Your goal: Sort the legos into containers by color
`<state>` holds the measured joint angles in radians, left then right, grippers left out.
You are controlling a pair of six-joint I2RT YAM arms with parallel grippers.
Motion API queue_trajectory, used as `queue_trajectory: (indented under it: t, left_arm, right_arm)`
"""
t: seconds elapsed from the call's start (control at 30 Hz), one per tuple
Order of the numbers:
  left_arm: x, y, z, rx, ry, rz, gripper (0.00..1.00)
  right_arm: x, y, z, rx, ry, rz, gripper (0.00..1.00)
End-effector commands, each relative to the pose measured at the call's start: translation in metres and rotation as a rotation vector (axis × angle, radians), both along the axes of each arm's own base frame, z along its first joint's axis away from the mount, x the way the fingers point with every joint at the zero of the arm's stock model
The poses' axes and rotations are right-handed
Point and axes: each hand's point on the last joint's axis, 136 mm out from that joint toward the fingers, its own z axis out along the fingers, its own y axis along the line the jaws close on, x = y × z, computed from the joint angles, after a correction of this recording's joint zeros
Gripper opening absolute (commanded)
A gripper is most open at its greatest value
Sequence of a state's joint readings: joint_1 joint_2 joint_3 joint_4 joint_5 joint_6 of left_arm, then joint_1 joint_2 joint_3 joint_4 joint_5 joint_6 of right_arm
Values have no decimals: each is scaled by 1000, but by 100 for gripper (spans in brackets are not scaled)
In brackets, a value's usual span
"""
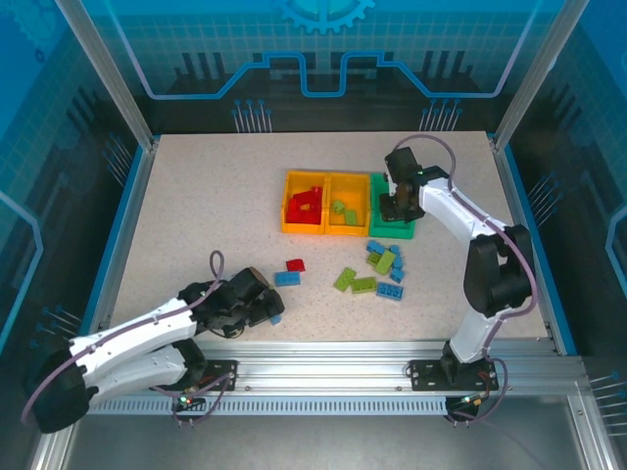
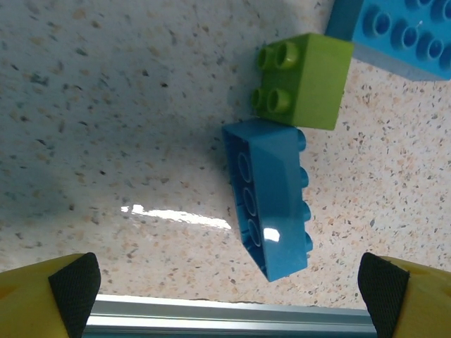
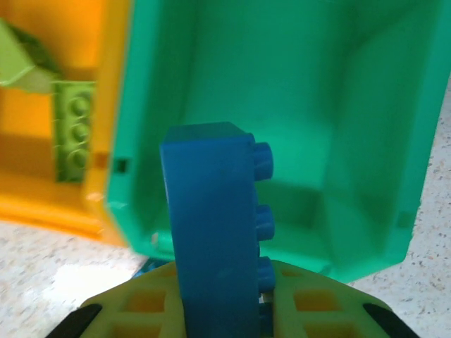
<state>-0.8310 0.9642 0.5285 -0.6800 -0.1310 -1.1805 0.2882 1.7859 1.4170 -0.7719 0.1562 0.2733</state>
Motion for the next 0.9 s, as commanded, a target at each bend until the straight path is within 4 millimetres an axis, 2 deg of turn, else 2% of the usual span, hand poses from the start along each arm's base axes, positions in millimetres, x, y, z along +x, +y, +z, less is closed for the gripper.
queue_trajectory:
  t: [0.0,0.17,0.27,0.4,0.57,0.7,0.87]
  left_arm:
    - [11,-15,7,-11,-34,30,99]
    - [13,-23,-2,-5,-22,30,94]
    - [14,-25,-5,2,-18,24,83]
    - [16,-26,-9,30,-9,14,81]
    - [21,-27,-14,46,-17,19,78]
    - [27,-29,-16,55,-31,15,66]
    - [35,-34,-19,61,-30,-8,46]
  right_arm:
    - [7,-8,-9,-8,56,-28,24]
    - [21,-22,-29,-48,117,-65,33]
    - [24,-23,-30,-42,125,-73,46]
    - [22,-17,-16,3,82,-71,56]
    - [7,-8,10,70,27,-53,70]
    - [-10,-7,28,103,-25,-47,77]
    - [-26,-20,44,90,-77,-58,81]
